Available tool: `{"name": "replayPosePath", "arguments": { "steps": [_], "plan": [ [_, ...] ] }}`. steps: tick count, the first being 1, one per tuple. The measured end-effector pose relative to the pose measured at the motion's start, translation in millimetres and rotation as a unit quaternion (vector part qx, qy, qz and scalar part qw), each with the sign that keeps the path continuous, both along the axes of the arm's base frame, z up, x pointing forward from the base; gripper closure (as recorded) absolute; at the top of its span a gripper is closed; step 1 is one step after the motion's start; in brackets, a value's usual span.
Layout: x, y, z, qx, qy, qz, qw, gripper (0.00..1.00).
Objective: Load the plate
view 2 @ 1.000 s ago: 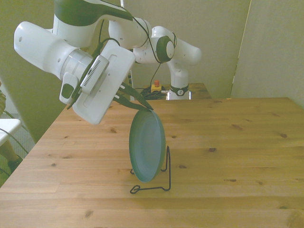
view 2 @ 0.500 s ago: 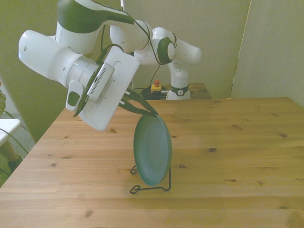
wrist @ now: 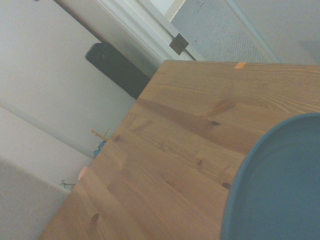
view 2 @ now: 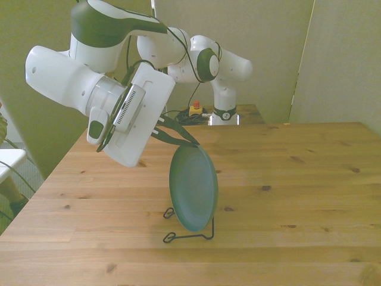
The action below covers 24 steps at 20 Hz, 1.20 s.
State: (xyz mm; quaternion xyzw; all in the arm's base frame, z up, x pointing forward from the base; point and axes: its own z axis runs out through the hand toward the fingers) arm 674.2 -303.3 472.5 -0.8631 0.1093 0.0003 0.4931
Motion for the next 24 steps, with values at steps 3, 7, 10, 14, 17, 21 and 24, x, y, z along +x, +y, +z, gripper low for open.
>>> {"name": "replayPosePath", "arguments": {
  "steps": [3,7,10,14,17,21,24],
  "plan": [
    [2,2,-6,0.002,0.003,0.002,1.0000,1.00],
    [5,4,-14,0.006,0.007,0.005,0.9999,1.00],
    [6,6,-17,0.007,0.009,0.006,0.9999,1.00],
    [6,7,-17,0.006,0.009,0.007,0.9999,1.00],
    [6,6,-18,0.004,0.011,0.006,0.9999,0.00],
    [7,8,-18,0.002,0.011,0.007,0.9999,0.00],
    [7,8,-18,0.002,0.011,0.007,0.9999,0.00]
  ]
}}
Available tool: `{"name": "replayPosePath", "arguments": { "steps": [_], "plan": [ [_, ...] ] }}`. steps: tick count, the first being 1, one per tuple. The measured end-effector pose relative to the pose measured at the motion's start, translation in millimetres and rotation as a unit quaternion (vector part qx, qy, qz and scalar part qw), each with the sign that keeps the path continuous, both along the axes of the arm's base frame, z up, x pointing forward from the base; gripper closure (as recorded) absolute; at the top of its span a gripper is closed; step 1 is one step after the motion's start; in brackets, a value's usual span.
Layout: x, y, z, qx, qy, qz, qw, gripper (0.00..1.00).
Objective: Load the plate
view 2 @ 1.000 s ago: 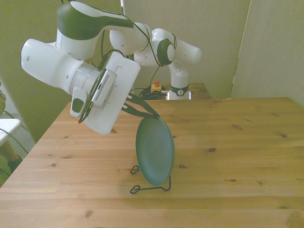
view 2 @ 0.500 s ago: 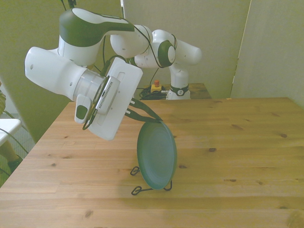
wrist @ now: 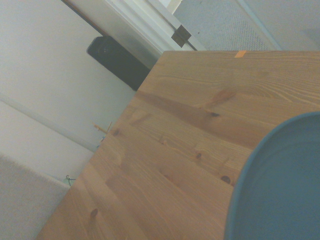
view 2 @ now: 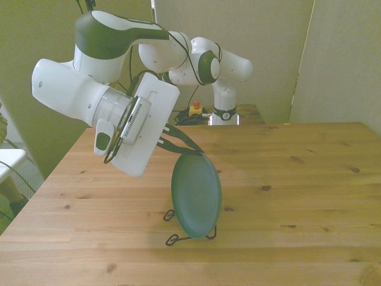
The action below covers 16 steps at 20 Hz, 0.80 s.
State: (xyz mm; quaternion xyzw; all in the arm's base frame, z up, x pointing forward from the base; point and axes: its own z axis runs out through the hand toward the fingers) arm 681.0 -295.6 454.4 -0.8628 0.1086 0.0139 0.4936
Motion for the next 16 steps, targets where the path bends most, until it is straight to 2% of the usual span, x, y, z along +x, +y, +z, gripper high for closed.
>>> {"name": "replayPosePath", "arguments": {
  "steps": [7,9,12,15,16],
  "plan": [
    [1,-3,8,-0.008,-0.013,-0.009,0.9998,0.00],
    [-3,-3,30,-0.019,-0.034,-0.009,0.9992,0.00],
    [-13,3,77,-0.056,-0.061,-0.007,0.9965,0.00],
    [-18,25,120,-0.116,-0.082,0.005,0.9898,0.00],
    [-17,33,127,-0.135,-0.086,0.011,0.9871,0.00]
  ]
}}
